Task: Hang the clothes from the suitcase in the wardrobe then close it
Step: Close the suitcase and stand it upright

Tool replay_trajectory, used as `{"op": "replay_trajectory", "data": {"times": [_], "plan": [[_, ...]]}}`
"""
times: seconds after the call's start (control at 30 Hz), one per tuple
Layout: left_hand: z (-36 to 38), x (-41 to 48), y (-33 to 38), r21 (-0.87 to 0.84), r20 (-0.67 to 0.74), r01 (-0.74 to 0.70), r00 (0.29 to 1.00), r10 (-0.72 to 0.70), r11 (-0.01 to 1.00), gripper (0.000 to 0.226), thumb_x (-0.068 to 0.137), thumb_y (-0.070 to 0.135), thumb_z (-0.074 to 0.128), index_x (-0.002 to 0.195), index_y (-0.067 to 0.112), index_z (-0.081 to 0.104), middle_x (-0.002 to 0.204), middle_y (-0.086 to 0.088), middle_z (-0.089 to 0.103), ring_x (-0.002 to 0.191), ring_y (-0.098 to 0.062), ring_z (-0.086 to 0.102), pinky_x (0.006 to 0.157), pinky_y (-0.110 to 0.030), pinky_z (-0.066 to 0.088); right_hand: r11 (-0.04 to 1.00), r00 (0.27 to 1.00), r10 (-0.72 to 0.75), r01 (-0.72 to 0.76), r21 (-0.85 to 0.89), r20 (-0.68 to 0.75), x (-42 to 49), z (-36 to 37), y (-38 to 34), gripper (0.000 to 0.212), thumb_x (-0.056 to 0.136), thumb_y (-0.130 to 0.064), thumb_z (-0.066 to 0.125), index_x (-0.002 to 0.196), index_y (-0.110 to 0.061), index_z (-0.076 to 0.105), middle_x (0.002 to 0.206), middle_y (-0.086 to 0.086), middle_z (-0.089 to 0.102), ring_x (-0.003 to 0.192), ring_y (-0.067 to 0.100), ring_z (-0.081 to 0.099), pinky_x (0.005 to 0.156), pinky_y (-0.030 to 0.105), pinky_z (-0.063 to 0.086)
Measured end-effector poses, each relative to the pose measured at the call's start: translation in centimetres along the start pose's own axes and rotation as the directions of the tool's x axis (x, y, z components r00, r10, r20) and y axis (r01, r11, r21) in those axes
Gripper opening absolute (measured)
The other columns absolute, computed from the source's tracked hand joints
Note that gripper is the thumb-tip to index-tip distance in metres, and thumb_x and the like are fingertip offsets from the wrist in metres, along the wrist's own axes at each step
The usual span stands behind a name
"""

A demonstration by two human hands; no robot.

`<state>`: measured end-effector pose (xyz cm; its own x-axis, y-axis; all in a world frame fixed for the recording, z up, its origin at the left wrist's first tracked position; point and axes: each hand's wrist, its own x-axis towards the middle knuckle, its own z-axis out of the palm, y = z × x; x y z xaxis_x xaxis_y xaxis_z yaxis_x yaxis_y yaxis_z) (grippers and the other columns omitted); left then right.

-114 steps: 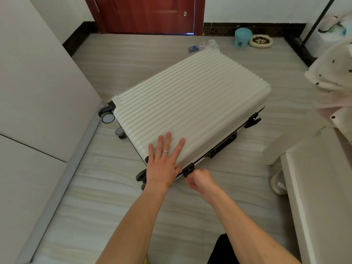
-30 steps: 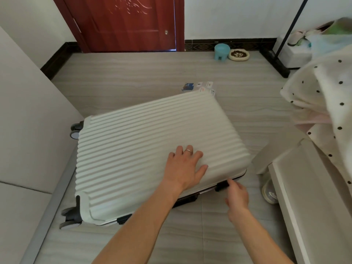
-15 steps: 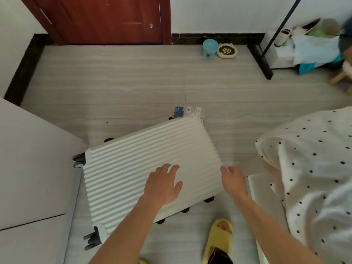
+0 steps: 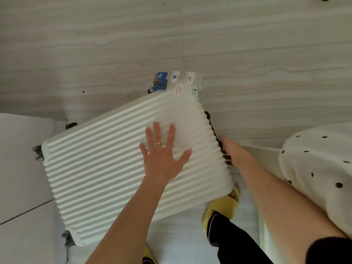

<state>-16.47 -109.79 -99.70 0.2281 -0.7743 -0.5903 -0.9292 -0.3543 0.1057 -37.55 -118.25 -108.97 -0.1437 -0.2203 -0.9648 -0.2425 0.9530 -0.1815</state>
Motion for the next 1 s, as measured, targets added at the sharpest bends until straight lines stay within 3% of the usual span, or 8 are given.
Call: {"op": "replay_trajectory", "data": {"times": [0.07, 0.13, 0.27, 0.4, 0.5, 0.73, 0.9, 1.0], "plan": [[0.1, 0.3, -0.5, -0.017, 0.033, 0.013, 0.999, -0.013, 1.0, 0.091, 0.083, 0.088, 0.021, 0.145, 0.049, -0.033, 0.149, 0.004, -0.052, 0.141, -0.026, -0.042, 0.119, -0.053, -0.01, 0.997, 1.0, -0.003, 0.003, 0.081, 0.002, 2.3, 0.7, -0.2, 0.026, 0.078, -0.03, 0.069, 0.09, -0.007, 0.064, 0.098, 0.015, 0.068, 0.082, 0.028, 0.064, 0.077, 0.041, 0.054], [-0.1, 0.4, -0.5, -0.004, 0.07, 0.02, 0.997, -0.02, 1.0, 0.092, 0.082, 0.089, 0.021, 0.145, 0.049, -0.033, 0.148, 0.005, -0.053, 0.14, -0.025, -0.044, 0.121, -0.054, -0.008, 0.99, 1.0, -0.012, 0.012, 0.138, -0.001, 5.4, 0.7, 0.5, 0.04, 0.067, -0.016, 0.072, 0.102, 0.0, 0.062, 0.103, 0.018, 0.068, 0.091, 0.031, 0.068, 0.082, 0.047, 0.056], [-0.6, 0.1, -0.1, 0.003, 0.087, 0.021, 0.996, -0.021, 1.0, 0.092, 0.084, 0.088, 0.022, 0.146, 0.048, -0.032, 0.148, 0.003, -0.052, 0.14, -0.025, -0.044, 0.122, -0.055, -0.006, 0.948, 0.993, 0.088, -0.06, 0.314, -0.074, 3.8, 0.4, -0.1, 0.031, 0.072, -0.001, 0.068, 0.102, 0.004, 0.062, 0.09, 0.018, 0.067, 0.085, 0.029, 0.067, 0.08, 0.044, 0.056], [-0.8, 0.1, -0.2, 0.012, 0.098, 0.026, 0.995, -0.028, 1.0, 0.091, 0.084, 0.088, 0.022, 0.145, 0.049, -0.032, 0.149, 0.004, -0.052, 0.14, -0.024, -0.045, 0.121, -0.053, -0.008, 0.912, 0.997, 0.068, -0.044, 0.409, -0.045, 4.7, 0.7, 0.5, 0.054, 0.064, -0.013, 0.072, 0.116, -0.004, 0.06, 0.101, 0.011, 0.069, 0.093, 0.026, 0.068, 0.086, 0.044, 0.057], [-0.5, 0.2, -0.3, 0.033, 0.077, 0.025, 0.997, -0.027, 0.999, 0.092, 0.083, 0.088, 0.021, 0.146, 0.047, -0.032, 0.15, 0.003, -0.051, 0.14, -0.025, -0.044, 0.12, -0.052, -0.009, 0.894, 0.996, 0.07, -0.038, 0.447, -0.056, 4.8, 0.9, 0.6, 0.046, 0.079, -0.015, 0.069, 0.123, -0.008, 0.059, 0.108, 0.01, 0.068, 0.101, 0.027, 0.067, 0.092, 0.045, 0.056], [-1.6, -1.8, 0.3, 0.062, 0.113, 0.051, 0.992, -0.057, 0.997, 0.091, 0.089, 0.082, 0.023, 0.148, 0.042, -0.032, 0.153, -0.003, -0.047, 0.145, -0.032, -0.036, 0.123, -0.053, 0.003, 0.929, 0.985, -0.073, 0.125, 0.348, -0.158, -1.8, 0.8, 0.9, 0.018, 0.091, -0.016, 0.066, 0.108, -0.01, 0.061, 0.081, 0.003, 0.058, 0.066, 0.016, 0.051, 0.058, 0.027, 0.042], [-4.4, -9.4, -0.8, -0.162, 0.07, 0.15, 0.988, -0.14, 0.975, 0.086, 0.09, 0.079, 0.025, 0.148, 0.046, -0.029, 0.159, 0.007, -0.037, 0.149, -0.027, -0.027, 0.124, -0.049, 0.008, 0.946, 0.979, -0.163, 0.19, 0.262, -0.122, -10.9, 0.8, 3.3, 0.022, 0.08, -0.046, 0.075, 0.087, -0.026, 0.069, 0.089, 0.001, 0.071, 0.086, 0.02, 0.066, 0.079, 0.036, 0.053], [-7.2, -14.6, -1.6, -0.426, 0.106, 0.273, 0.962, -0.252, 0.862, 0.086, 0.086, 0.082, 0.027, 0.151, 0.049, -0.02, 0.16, 0.017, -0.029, 0.151, -0.018, -0.022, 0.125, -0.046, 0.009, 0.959, 0.968, -0.236, 0.246, 0.14, -0.087, -18.6, 0.6, 4.4, 0.024, 0.086, -0.047, 0.07, 0.085, -0.023, 0.068, 0.081, -0.001, 0.068, 0.077, 0.017, 0.061, 0.067, 0.032, 0.045]]}}
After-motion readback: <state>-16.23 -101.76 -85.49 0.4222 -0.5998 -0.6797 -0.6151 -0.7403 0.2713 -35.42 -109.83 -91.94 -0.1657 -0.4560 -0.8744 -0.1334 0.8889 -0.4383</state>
